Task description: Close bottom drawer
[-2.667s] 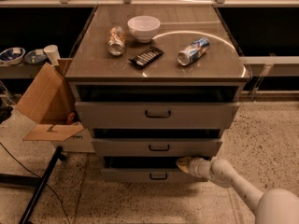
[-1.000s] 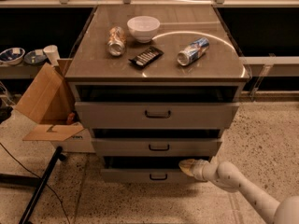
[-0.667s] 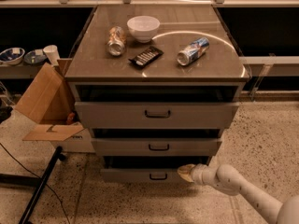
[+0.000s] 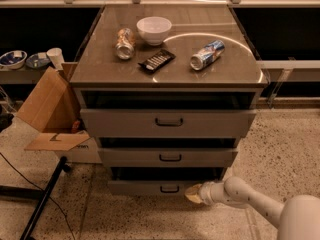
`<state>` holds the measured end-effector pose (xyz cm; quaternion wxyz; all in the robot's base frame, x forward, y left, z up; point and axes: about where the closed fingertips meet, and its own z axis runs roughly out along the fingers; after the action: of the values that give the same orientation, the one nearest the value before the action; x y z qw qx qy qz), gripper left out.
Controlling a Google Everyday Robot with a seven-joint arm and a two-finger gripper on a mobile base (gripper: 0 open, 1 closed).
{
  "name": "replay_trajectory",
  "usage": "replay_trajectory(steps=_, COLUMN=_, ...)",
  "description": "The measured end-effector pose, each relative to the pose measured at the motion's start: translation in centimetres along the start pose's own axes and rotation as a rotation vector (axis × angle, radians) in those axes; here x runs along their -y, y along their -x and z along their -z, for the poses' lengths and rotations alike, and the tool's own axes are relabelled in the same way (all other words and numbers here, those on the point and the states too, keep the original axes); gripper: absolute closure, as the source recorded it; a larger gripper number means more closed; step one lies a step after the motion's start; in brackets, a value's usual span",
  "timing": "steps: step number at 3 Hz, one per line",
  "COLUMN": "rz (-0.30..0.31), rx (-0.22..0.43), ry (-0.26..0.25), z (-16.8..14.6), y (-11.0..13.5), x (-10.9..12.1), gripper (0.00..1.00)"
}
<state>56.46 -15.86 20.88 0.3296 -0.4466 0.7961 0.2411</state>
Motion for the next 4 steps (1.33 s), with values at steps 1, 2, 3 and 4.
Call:
replay_trajectory(steps=1, rz=-0.034, rx=-0.052, ry=0.031, z=-3.0, y=-1.8, x=0.9, gripper=1.00)
replay_trajectory(steps=2, rz=-0.062, rx=-0.060, ry=0.022, z=-4.3, y=-2.6, x=2.1, gripper=1.00)
replay_trajectory(steps=3, rz=-0.086, rx=-0.036, ry=-0.019, z=-4.3, y=-3.1, x=2.8, gripper=1.00)
replay_trajectory(steps=4, rz=-0.099, rx=-0.004, ry=-0.079, z=-3.3, y=-2.6, x=4.0, gripper=1.00)
